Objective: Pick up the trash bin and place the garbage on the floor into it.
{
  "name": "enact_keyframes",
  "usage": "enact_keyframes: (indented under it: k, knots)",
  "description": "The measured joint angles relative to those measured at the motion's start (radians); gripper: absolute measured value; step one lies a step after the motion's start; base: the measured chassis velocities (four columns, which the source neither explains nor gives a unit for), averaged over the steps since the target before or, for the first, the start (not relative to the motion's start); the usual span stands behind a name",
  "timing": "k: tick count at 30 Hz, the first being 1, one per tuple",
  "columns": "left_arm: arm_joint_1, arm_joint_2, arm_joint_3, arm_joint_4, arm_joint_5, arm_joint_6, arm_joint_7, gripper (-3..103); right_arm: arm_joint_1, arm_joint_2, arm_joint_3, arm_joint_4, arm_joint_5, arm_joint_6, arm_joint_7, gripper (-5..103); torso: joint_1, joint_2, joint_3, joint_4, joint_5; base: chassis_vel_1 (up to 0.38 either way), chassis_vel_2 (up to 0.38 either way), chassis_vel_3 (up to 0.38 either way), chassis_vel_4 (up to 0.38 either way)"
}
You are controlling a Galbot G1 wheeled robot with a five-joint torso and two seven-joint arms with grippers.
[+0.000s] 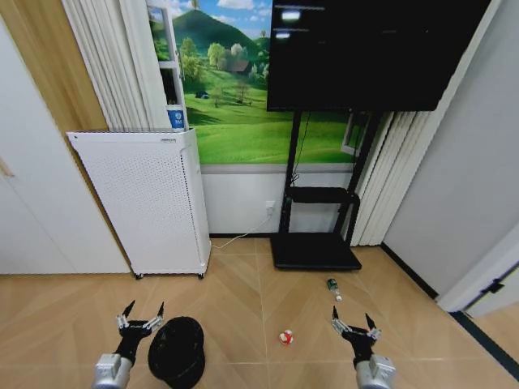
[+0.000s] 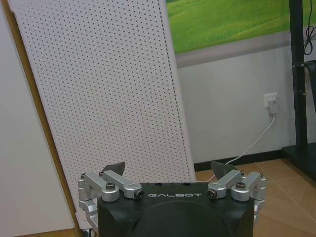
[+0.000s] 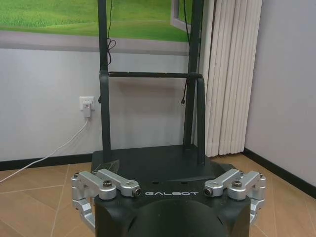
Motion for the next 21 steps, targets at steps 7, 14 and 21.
enact_keyframes:
  k: [7, 14, 21]
  knots:
    - [0.002, -0.007, 0.006, 0.007, 0.006, -0.003, 0.0, 98, 0.003, 0.001, 0.0, -0.011, -0.001, 0.004, 0.003, 100, -0.011, -0.028, -0.017, 0.0, -0.0001, 0.0, 0.0, 0.0, 0.0]
    - [0.011, -0.01, 0.006, 0.015, 0.007, -0.008, 0.001, 98, 0.001, 0.008, -0.001, -0.015, -0.006, 0.01, 0.003, 100, -0.023, -0.057, -0.035, 0.0, 0.0, 0.0, 0.0, 0.0, 0.0]
    - [0.015, -0.011, 0.005, 0.015, 0.007, -0.01, 0.002, 98, -0.005, 0.013, -0.004, -0.015, -0.009, 0.014, -0.001, 100, -0.033, -0.086, -0.053, 0.0, 0.0, 0.0, 0.0, 0.0, 0.0]
